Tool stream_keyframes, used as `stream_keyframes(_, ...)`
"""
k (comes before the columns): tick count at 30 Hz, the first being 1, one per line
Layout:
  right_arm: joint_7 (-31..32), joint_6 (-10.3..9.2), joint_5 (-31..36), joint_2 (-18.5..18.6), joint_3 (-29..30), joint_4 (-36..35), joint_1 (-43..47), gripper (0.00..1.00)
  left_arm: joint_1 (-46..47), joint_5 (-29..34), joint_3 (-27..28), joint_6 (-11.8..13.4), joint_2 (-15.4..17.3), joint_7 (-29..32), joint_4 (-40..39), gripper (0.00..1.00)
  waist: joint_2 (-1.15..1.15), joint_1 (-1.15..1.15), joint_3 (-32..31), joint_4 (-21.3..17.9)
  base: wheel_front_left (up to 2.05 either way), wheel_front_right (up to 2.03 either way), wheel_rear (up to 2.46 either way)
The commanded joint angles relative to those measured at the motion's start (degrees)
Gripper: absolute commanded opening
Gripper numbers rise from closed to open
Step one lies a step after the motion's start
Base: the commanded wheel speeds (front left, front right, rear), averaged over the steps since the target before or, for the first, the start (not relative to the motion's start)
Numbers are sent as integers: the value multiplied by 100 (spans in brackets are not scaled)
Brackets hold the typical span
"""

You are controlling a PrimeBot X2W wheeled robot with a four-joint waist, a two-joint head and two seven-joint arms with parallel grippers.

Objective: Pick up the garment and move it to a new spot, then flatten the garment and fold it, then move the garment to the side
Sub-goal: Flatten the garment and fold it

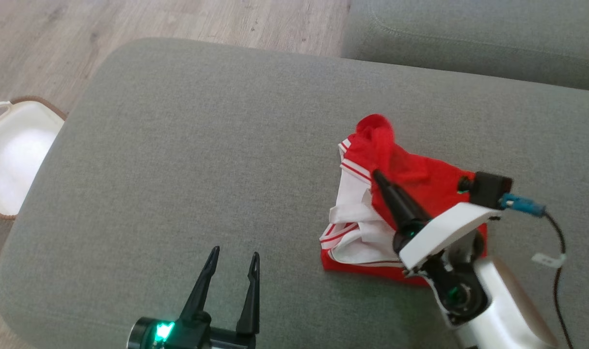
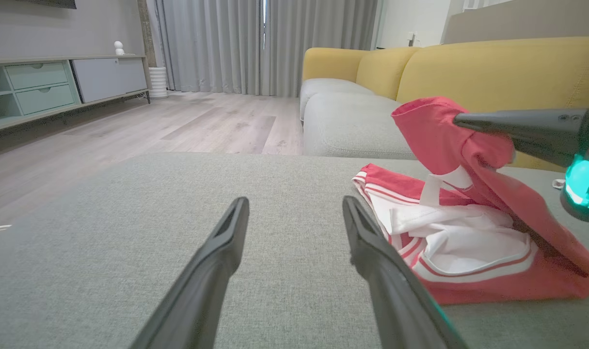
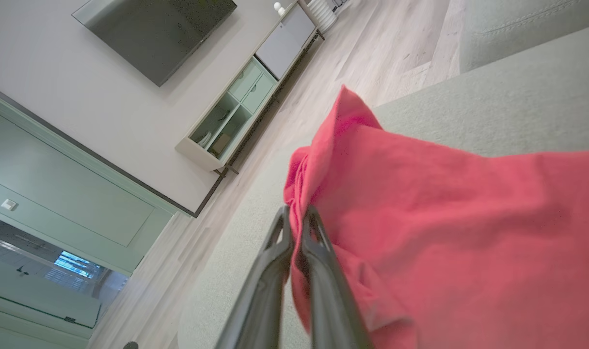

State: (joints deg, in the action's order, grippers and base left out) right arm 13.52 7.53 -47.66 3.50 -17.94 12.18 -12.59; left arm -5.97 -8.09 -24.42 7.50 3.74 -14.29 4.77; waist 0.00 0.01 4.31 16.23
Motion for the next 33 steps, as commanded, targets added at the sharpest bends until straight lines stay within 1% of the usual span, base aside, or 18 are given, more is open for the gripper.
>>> stream_keyframes(1,-97,-4,-63,-60,-171,-154,-304,0,218,-1,116,7,-83,-71,-162,100,0,-1,28,10,0,0,0)
stream_keyframes(3,-242,-4,-195,-61,-344,-28,-382,0,235,-19,101,21,-84,-71,-160,100,0,-1,56,8,0,0,0)
stream_keyframes(4,-307,-4,-250,-61,-429,38,-422,38,247,-34,85,32,-84,-71,-159,100,0,-1,66,3,0,0,0)
stream_keyframes(5,-392,-4,-331,-61,-507,83,-465,100,261,-50,71,46,-84,-71,-160,100,0,-1,71,-9,0,0,0)
stream_keyframes(9,-717,-4,-646,-61,-743,204,-609,100,290,-88,60,93,-85,-71,-135,100,0,-1,22,-137,0,0,0)
stream_keyframes(12,-896,-4,-486,-61,-734,228,-664,100,269,-88,94,111,-85,-71,-113,100,0,-1,-80,-304,0,0,0)
stream_keyframes(15,-967,-4,39,-9,-526,172,-554,100,209,-83,152,127,-86,-71,-95,100,0,-1,-246,-479,0,0,0)
stream_keyframes(19,-1211,-4,882,300,-90,-100,-161,100,86,-93,284,155,-86,-71,-57,100,0,-1,-492,-727,0,0,0)
stream_keyframes(21,-1390,-4,1183,413,165,-278,80,100,47,-89,348,151,-86,-71,-58,100,0,-1,-563,-827,0,0,0)
stream_keyframes(24,-1810,-4,1789,701,459,-450,454,100,5,-80,409,124,-86,-71,-43,100,0,-1,-677,-945,0,0,0)
stream_keyframes(28,-2479,-4,2529,913,838,-374,998,100,-74,-62,505,104,-86,-71,-32,100,0,-1,-811,-1089,0,0,0)
stream_keyframes(30,-2704,-4,2920,964,976,-275,1237,100,-121,-38,555,91,-85,-71,-35,100,0,-1,-868,-1153,0,0,0)
stream_keyframes(33,-2835,-4,3402,883,1292,-120,1561,100,-211,52,645,96,-69,-71,-52,100,0,-1,-941,-1237,0,0,0)
